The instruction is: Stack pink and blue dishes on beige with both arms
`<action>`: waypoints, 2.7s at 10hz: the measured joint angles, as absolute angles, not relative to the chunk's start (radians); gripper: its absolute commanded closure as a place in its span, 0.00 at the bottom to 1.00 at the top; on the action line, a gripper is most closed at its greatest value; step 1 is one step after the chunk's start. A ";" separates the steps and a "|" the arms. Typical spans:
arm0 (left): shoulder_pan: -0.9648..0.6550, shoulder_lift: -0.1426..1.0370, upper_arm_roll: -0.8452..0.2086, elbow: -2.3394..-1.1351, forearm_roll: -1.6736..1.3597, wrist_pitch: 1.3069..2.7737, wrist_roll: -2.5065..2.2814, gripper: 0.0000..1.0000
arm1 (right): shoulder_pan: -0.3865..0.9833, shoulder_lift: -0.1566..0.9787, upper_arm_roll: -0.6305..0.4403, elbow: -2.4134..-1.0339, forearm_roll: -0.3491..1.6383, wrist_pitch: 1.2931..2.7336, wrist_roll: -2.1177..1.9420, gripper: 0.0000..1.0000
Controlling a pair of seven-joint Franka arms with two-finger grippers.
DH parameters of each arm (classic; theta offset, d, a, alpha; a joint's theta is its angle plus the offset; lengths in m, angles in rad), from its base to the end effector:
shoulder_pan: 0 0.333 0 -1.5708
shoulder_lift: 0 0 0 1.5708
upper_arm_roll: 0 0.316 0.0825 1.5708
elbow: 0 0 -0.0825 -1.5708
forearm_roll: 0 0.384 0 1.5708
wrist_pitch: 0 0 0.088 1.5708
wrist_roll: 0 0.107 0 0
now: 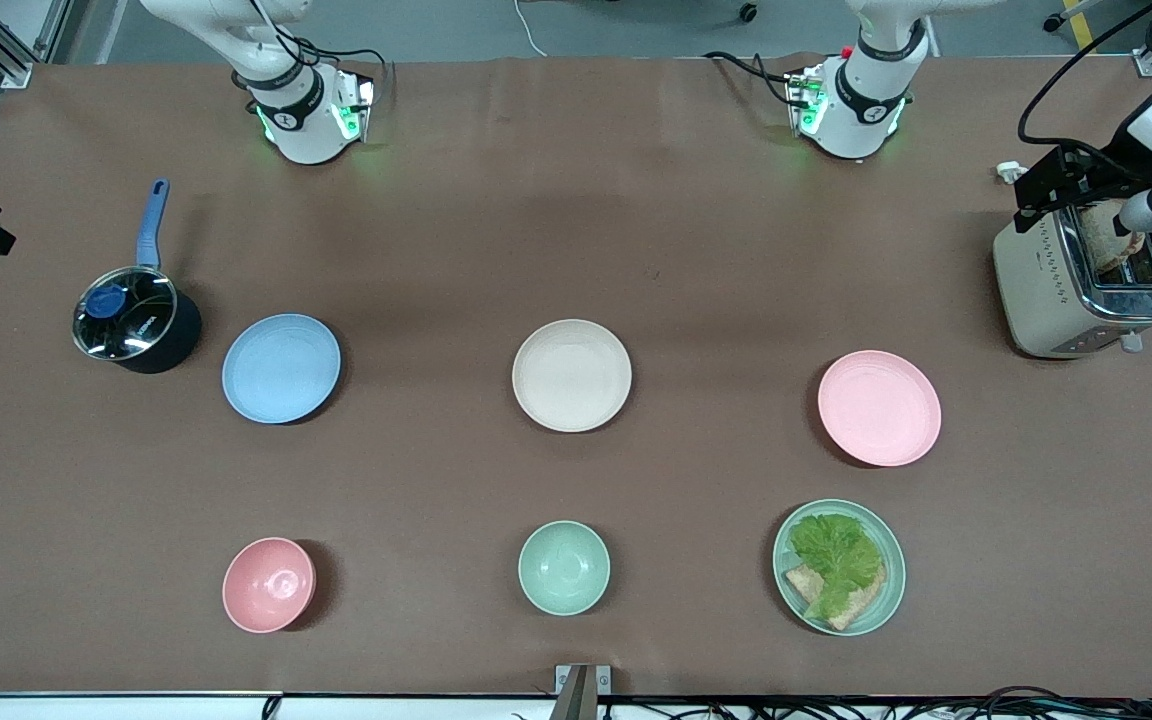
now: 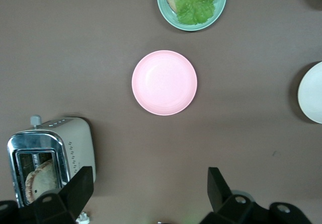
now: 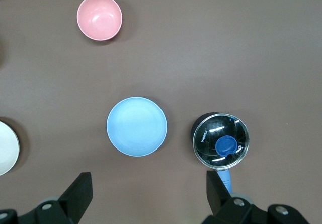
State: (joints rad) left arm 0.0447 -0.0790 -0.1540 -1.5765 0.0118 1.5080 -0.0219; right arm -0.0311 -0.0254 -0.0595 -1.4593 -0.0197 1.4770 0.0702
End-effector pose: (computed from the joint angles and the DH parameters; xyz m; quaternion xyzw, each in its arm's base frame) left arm 0.5203 -0.0595 0.6584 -0.9990 0.0431 -0.0056 0.0116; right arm 0.5337 -0.0513 0.6820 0.9964 -0.0814 0.0214 0.0092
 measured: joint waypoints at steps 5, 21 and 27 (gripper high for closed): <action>0.120 0.007 -0.143 -1.562 -0.004 1.528 0.114 0.00 | -0.032 -0.018 -0.060 -1.485 -0.019 1.467 0.070 0.00; 0.312 0.697 -0.149 -1.676 -0.146 2.110 0.637 0.63 | -0.066 0.391 -0.119 -2.159 0.355 2.349 -0.530 0.12; 0.311 0.691 -0.186 -1.666 -0.149 2.066 0.543 1.00 | -0.067 0.411 -0.121 -2.174 0.434 2.334 -0.538 0.95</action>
